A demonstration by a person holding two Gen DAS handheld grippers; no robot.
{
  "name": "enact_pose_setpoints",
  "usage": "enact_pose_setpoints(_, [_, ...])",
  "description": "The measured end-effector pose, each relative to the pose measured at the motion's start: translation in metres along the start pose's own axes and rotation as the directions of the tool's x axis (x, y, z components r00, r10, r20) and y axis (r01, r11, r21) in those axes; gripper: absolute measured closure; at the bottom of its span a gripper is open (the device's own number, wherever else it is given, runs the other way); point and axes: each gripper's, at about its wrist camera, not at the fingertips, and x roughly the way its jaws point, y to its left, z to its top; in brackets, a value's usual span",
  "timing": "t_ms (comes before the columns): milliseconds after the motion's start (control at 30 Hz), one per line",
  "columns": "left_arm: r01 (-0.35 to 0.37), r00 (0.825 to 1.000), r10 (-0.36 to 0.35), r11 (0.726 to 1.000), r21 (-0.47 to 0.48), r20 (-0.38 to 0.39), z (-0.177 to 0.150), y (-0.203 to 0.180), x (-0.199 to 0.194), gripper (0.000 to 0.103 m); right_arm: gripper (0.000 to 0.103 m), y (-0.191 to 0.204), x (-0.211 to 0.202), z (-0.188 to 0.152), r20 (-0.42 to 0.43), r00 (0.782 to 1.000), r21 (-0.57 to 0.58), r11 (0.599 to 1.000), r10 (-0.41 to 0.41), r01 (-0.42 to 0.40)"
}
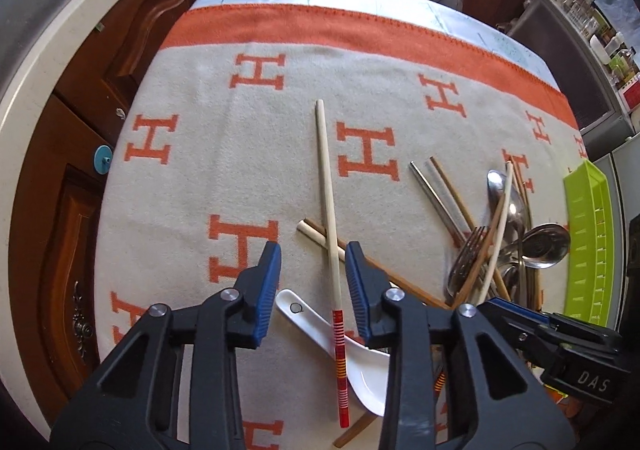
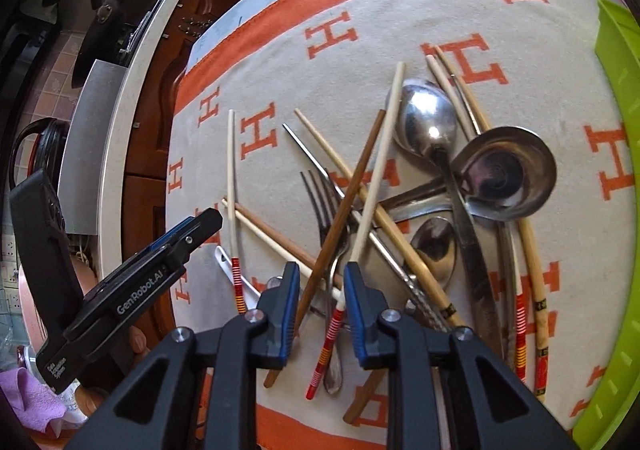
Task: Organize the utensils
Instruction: 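Grasp a red-patterned chopstick with the right tool while the left tool grasps another, then carry both chopsticks into the green tray and open both tools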
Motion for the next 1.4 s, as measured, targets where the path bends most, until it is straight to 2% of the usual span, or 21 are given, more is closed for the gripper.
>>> enact_pose_setpoints(167, [0.004,1.0,-0.004,1.0,-0.004,-0.026,0.002,-0.002,0.012,0.081,0.081,-0.009,0.002,0.003,0.002,1.0,0.03,0.999,-0.023,0.023])
enact_pose_setpoints(367, [0.004,0.999,-0.004,1.0,-0.001,-0.041,0.003,-0.003,0.018,0.087,0.094,-0.013,0.016,0.004,-0.02,0.999,0.045,0.998,-0.033,0.034])
enact_pose_setpoints(500, [0.012,0.999,-0.013,1.0,-0.011,-0.041,0.003,-0.002,0.02,0.088,0.097,-0.014,0.016,0.003,-0.01,0.999,0.048,0.998,-0.033,0.034])
enact_pose_setpoints(600, [0.026,0.998,-0.027,0.999,-0.02,-0.05,0.004,-0.001,0.021,0.099,0.097,-0.014,0.014,0.001,-0.004,0.999,0.043,0.999,-0.032,0.032])
enact_pose_setpoints(833, [0.042,0.998,-0.044,0.997,-0.061,-0.041,0.0,0.001,0.016,0.099,0.097,-0.016,-0.001,-0.004,0.025,1.0,0.048,0.999,0.01,-0.011])
enact_pose_setpoints(967, [0.08,0.996,-0.082,0.993,-0.086,-0.028,-0.005,-0.001,-0.004,0.099,0.097,-0.019,-0.02,-0.009,0.05,0.998,0.043,0.998,0.04,-0.042])
enact_pose_setpoints(1100, [0.148,0.989,-0.148,0.987,-0.066,-0.005,-0.012,-0.02,-0.035,0.099,0.097,-0.025,-0.045,-0.016,0.089,0.994,0.036,0.997,0.061,-0.065])
enact_pose_setpoints(1233, [0.207,0.978,-0.207,0.978,-0.006,0.023,-0.024,-0.055,-0.07,0.099,0.097,-0.03,-0.072,-0.029,0.129,0.99,0.011,0.998,0.062,-0.064])
enact_pose_setpoints(1400, [0.274,0.96,-0.278,0.958,0.084,0.042,-0.042,-0.11,-0.102,0.099,0.097,-0.041,-0.106,-0.052,0.202,0.979,-0.032,0.999,0.007,0.0])
